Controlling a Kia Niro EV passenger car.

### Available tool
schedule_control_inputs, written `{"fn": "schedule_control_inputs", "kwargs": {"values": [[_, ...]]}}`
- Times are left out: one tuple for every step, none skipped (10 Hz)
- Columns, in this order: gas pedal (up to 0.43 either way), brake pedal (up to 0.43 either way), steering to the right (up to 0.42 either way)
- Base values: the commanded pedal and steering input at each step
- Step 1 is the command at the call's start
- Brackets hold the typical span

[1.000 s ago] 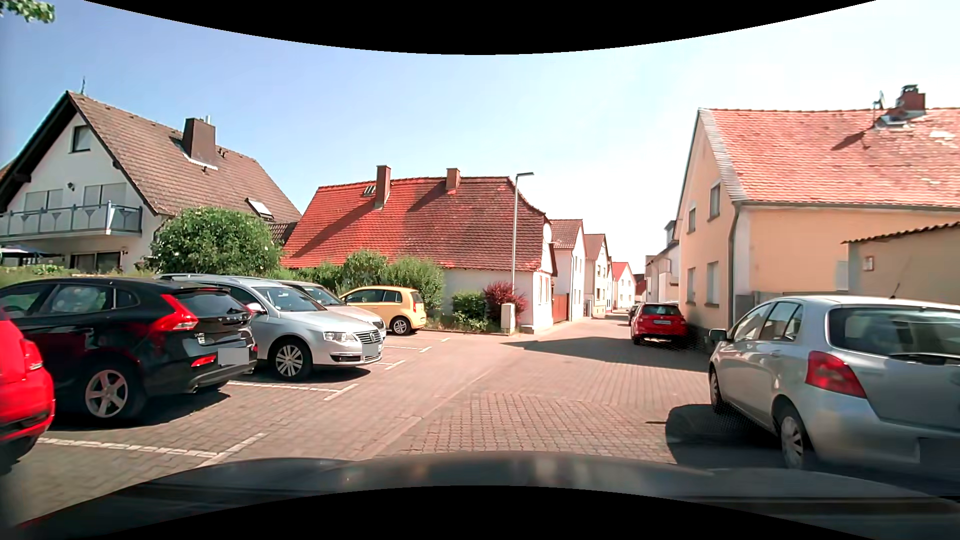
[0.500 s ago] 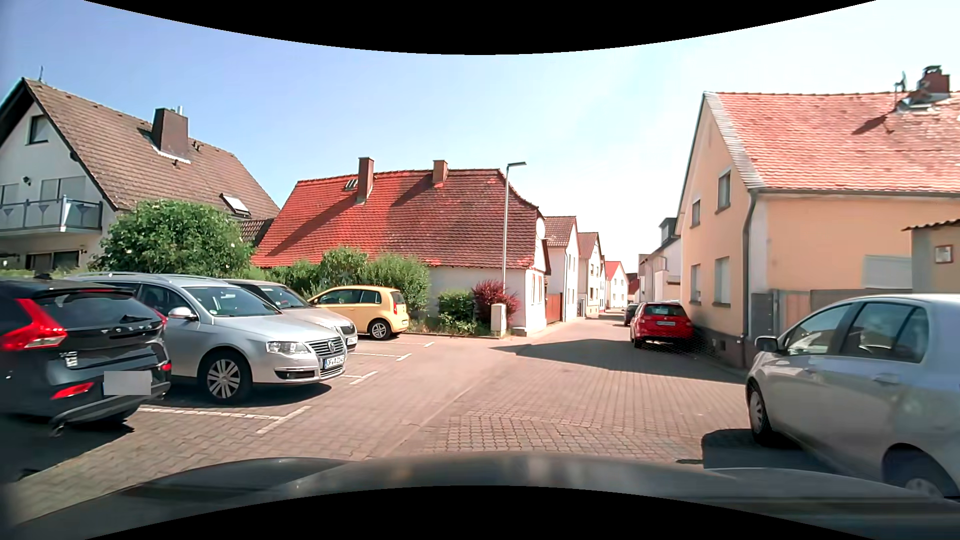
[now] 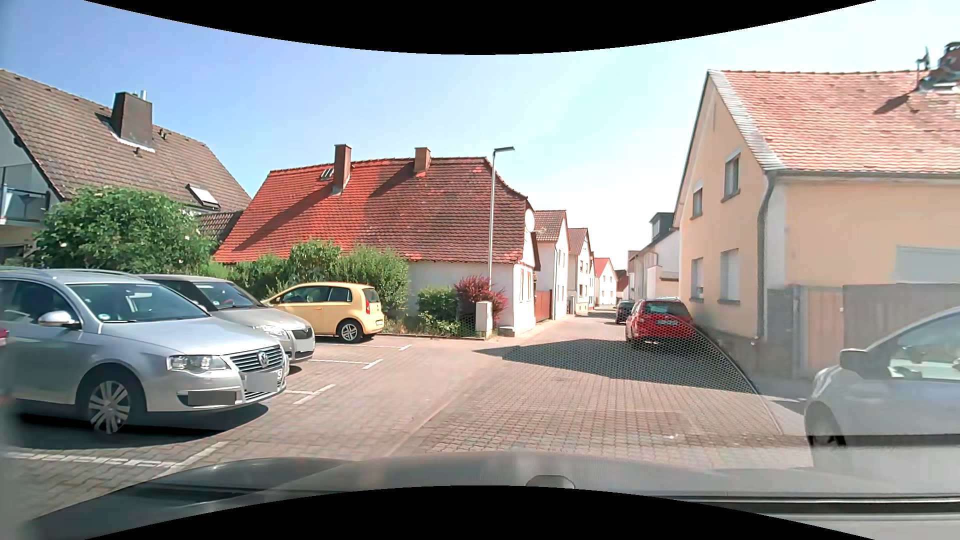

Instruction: Follow the waypoints while adhering to traffic rules and regulations

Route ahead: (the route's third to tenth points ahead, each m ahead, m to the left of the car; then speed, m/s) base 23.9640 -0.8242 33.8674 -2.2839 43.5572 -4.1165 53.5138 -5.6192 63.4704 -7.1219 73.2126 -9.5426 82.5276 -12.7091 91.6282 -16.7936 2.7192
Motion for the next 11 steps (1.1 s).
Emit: {"fn": "schedule_control_inputs", "kwargs": {"values": [[0.0,0.0,0.095],[0.0,0.0,0.098],[0.0,0.0,0.098],[0.0,0.0,0.1],[0.0,0.0,0.1],[0.0,0.0,0.097],[0.0,0.0,0.094],[0.0,0.0,0.094],[0.0,0.0,0.093],[0.0,0.0,0.09],[0.0,0.0,0.087]]}}
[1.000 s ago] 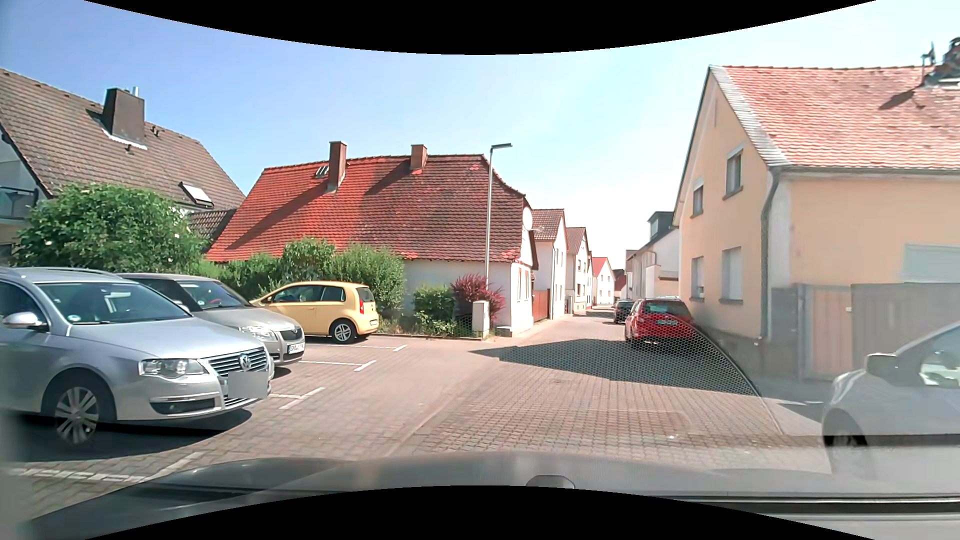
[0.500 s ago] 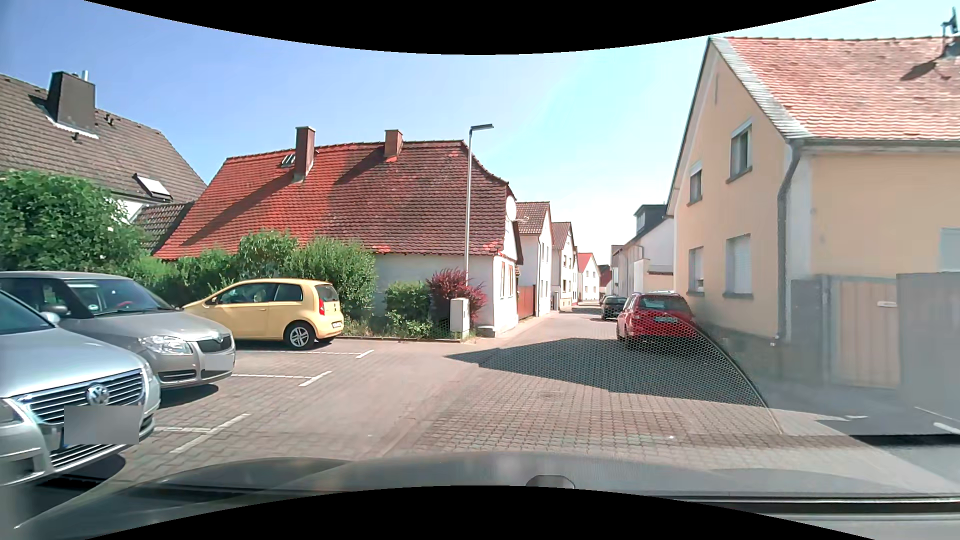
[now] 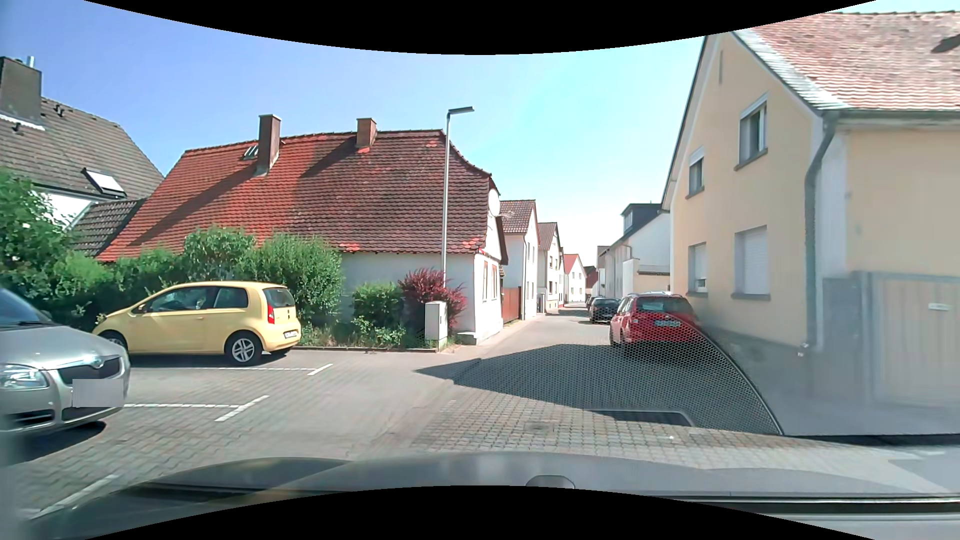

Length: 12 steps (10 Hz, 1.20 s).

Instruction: Follow the waypoints while adhering to traffic rules and regulations

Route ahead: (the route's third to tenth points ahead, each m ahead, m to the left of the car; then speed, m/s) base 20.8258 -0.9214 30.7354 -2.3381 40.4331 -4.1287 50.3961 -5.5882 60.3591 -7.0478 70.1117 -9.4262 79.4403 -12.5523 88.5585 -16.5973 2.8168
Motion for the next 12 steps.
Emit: {"fn": "schedule_control_inputs", "kwargs": {"values": [[0.0,0.0,0.086],[0.0,0.0,0.085],[0.0,0.0,0.083],[0.0,0.0,0.082],[0.0,0.0,0.08],[0.0,0.0,0.076],[0.0,0.0,0.073],[0.0,0.0,0.07],[0.0,0.0,0.067],[0.0,0.0,0.063],[0.0,0.0,0.061],[0.0,0.0,0.06]]}}
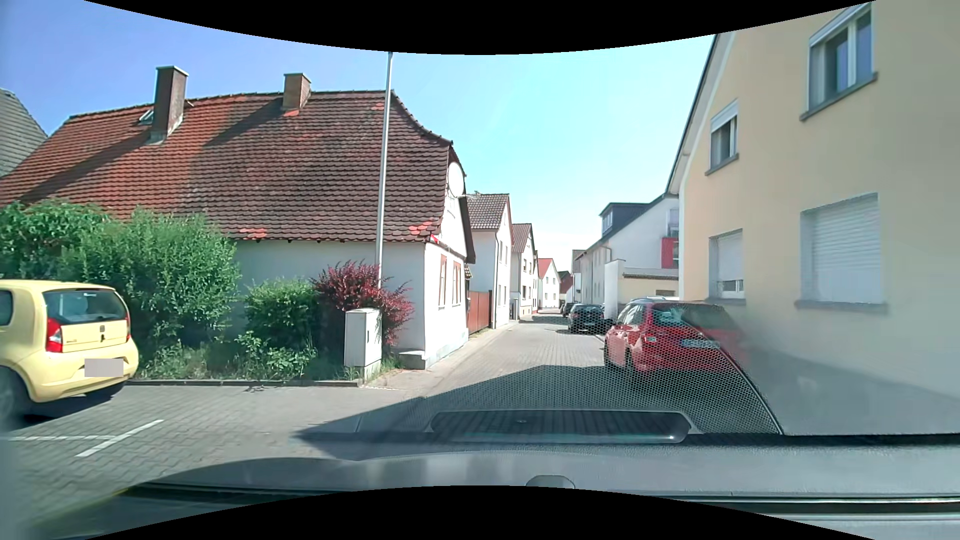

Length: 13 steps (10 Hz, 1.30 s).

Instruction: Follow the waypoints while adhering to traffic rules and regulations

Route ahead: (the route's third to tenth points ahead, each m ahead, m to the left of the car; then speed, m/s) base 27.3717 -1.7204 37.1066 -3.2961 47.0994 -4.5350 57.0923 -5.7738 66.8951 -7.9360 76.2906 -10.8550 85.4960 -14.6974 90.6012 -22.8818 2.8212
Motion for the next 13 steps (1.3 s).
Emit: {"fn": "schedule_control_inputs", "kwargs": {"values": [[0.0,0.0,0.057],[0.0,0.0,0.051],[0.0,0.0,0.047],[0.0,0.0,0.041],[0.0,0.0,0.027],[0.0,0.0,0.007],[0.0,0.0,-0.013],[0.0,0.0,-0.016],[0.0,0.0,-0.015],[0.0,0.0,-0.013],[0.0,0.0,-0.013],[0.0,0.0,-0.012],[0.0,0.0,-0.01]]}}
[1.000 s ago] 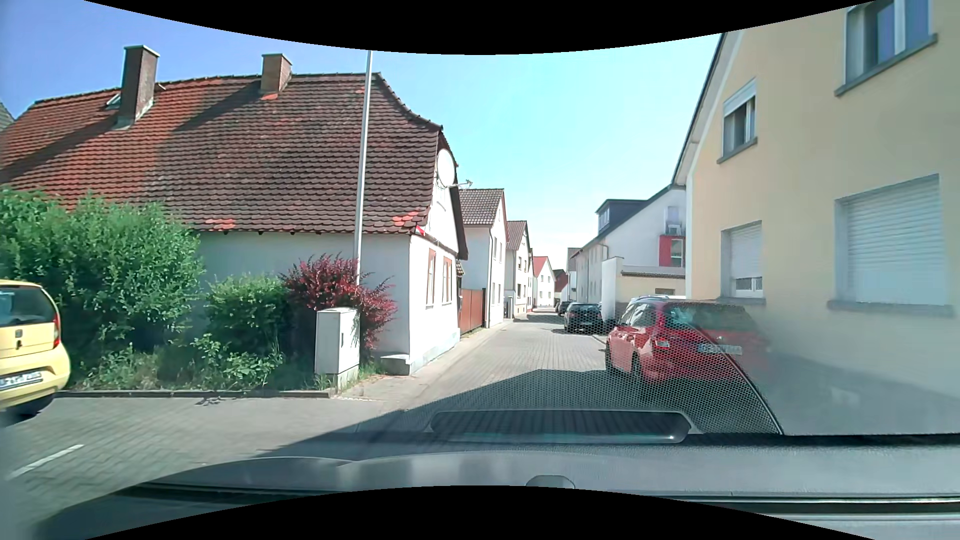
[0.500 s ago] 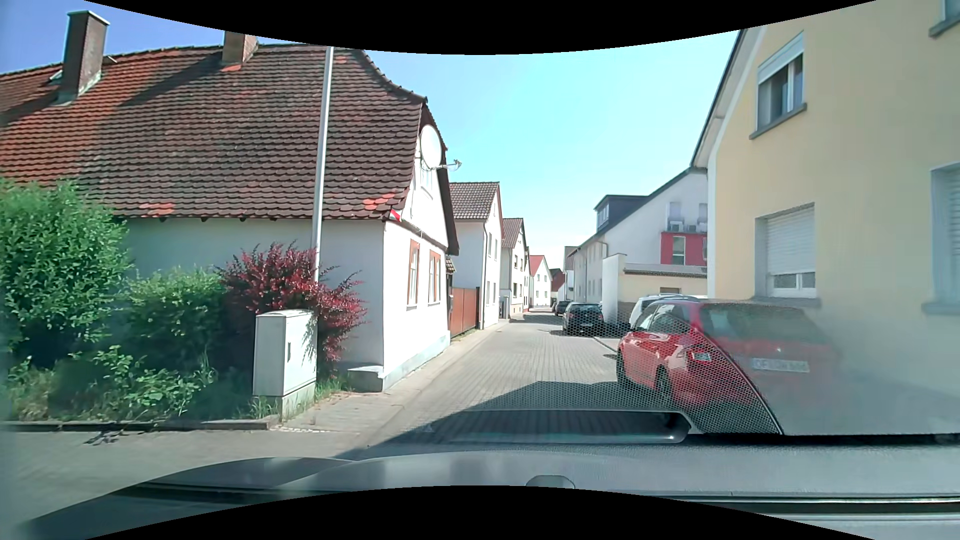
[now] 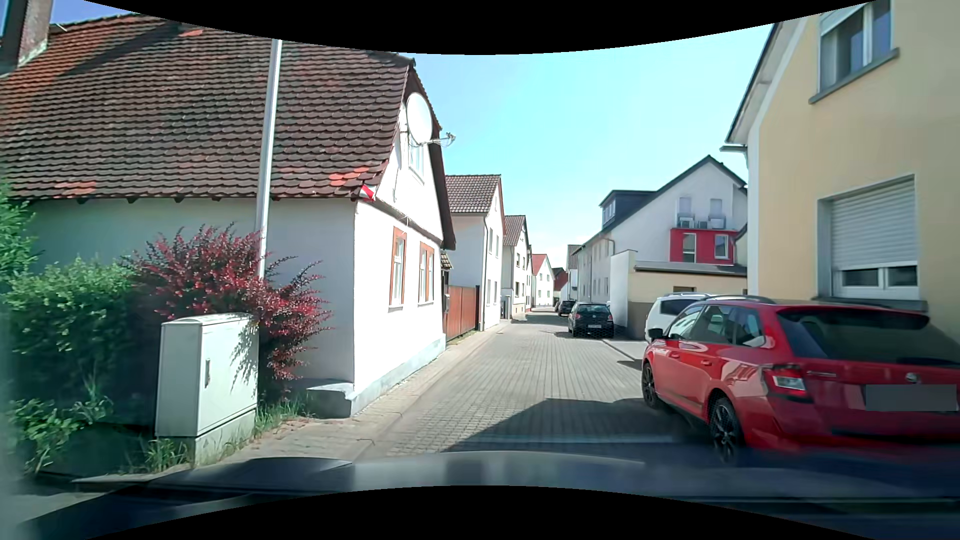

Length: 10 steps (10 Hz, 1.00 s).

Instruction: Follow the waypoints while adhering to traffic rules and regulations

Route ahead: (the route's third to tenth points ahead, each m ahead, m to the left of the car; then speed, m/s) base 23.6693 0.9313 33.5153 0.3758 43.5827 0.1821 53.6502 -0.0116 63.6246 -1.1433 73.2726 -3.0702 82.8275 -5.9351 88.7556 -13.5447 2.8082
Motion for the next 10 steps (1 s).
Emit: {"fn": "schedule_control_inputs", "kwargs": {"values": [[0.0,0.0,-0.006],[0.0,0.0,0.0],[0.0,0.0,0.006],[0.0,0.0,0.01],[0.0,0.0,0.01],[0.0,0.0,0.01],[0.0,0.0,0.01],[0.0,0.0,0.01],[0.0,0.0,0.01],[0.0,0.0,0.01]]}}
